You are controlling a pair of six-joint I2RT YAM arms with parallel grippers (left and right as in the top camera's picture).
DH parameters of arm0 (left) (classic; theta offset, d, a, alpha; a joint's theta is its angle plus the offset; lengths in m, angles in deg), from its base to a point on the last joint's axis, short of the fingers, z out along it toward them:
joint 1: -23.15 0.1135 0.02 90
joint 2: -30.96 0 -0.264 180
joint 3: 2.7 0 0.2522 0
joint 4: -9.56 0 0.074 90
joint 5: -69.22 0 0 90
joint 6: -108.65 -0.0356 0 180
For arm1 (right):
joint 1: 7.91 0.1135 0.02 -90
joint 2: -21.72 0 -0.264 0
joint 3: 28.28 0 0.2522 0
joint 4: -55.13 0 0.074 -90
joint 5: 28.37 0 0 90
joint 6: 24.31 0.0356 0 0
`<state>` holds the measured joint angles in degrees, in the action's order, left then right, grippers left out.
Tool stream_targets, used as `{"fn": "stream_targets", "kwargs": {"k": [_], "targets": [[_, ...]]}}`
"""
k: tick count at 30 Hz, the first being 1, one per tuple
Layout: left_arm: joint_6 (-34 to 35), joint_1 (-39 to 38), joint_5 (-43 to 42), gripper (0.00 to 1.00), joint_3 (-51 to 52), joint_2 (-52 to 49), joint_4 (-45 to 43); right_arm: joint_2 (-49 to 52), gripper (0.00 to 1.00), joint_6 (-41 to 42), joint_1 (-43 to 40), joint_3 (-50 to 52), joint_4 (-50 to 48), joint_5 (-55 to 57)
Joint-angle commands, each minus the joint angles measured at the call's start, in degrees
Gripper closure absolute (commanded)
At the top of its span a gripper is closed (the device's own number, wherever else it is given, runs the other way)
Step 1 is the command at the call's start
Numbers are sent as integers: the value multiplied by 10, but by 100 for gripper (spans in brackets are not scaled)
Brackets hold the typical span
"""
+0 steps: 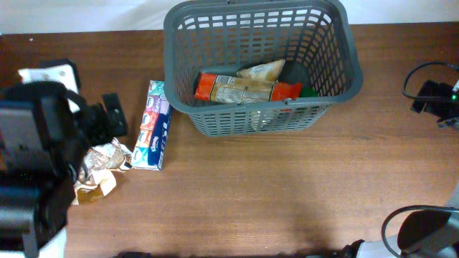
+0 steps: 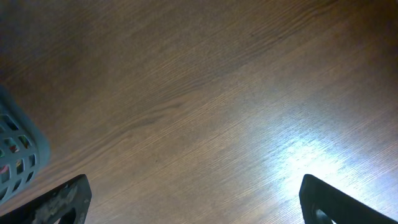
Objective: Pack container
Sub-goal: 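Lower the left gripper over the toothpaste box's far end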
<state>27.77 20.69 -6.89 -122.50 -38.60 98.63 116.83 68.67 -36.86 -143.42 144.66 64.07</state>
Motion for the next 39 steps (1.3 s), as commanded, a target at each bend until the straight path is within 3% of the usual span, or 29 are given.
{"fn": "stream_targets", "kwargs": {"k": [1,7,11,17,26,39], "targets": [[-61,55,-75,1,-29,-62,12,1,1,5,-4,3,-2,-3],[-206,116,-292,1,-41,-146,20,1,1,5,-4,3,-2,-3],[-285,138,-372,1,-40,-185,23,1,1,5,-4,3,-2,-3],[-286,143,-335,1,-40,-251,35,1,1,5,-4,3,-2,-3],[-173,142,-217,1,-39,-336,43,1,1,5,-4,3,-2,-3],[-158,101,-188,1,-35,-391,55,1,1,5,-4,3,-2,-3]]}}
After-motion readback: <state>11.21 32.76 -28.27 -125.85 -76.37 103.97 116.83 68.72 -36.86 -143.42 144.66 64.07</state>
